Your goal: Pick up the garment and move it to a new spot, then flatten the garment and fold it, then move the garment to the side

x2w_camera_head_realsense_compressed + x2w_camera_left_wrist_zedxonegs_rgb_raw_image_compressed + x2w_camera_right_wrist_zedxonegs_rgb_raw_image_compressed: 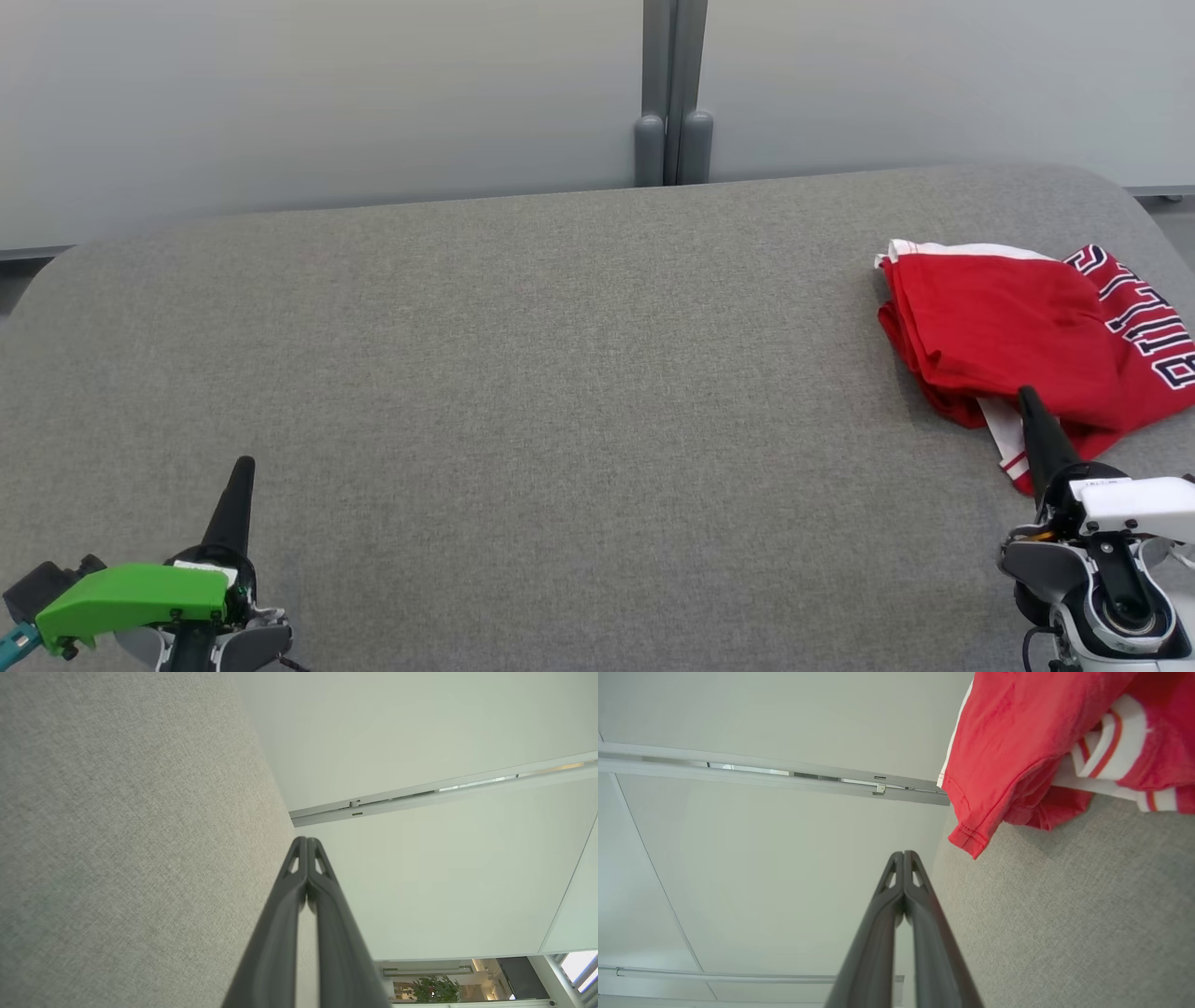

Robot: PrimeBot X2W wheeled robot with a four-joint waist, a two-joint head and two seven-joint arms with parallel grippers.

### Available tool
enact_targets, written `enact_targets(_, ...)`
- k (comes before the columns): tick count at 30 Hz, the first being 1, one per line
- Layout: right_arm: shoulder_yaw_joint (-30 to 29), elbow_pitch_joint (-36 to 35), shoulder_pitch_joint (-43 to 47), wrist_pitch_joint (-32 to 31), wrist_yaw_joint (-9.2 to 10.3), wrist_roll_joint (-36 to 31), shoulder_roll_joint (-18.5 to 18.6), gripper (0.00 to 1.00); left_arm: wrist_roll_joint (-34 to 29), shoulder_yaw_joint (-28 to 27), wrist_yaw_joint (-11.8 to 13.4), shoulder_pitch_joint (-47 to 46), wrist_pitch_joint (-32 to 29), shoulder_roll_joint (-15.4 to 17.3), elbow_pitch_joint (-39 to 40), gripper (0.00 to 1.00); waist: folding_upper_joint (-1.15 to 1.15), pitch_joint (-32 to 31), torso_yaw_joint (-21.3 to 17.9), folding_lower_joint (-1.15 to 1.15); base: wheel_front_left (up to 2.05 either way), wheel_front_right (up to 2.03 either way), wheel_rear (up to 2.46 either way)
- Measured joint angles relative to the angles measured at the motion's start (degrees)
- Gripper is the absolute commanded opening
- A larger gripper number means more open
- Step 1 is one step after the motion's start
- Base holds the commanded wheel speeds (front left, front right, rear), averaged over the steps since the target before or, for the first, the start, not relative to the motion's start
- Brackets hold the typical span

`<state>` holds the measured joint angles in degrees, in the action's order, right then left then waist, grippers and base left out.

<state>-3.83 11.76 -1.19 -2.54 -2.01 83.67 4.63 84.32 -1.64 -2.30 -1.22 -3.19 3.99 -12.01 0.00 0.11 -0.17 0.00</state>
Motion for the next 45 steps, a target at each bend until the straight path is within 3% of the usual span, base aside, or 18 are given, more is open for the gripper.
enact_targets(13, -2.41, 0.0, -1.24, -2.31, -1.54, 8.8, -1.3, 0.0, 7.78, -2.22, -1.3, -1.17, -2.41, -1.32, 0.02, 0.0, 0.0, -0.07, 0.17, 0.0, 0.0, 0.0, 0.0)
enact_targets(45, -2.55, 0.09, -1.76, -2.4, -1.59, 9.12, -1.36, 0.0, 7.86, -2.27, -1.72, -1.72, -2.41, -1.38, 0.01, 0.0, 0.0, -0.09, 0.17, 0.0, 0.0, 0.0, 0.0)
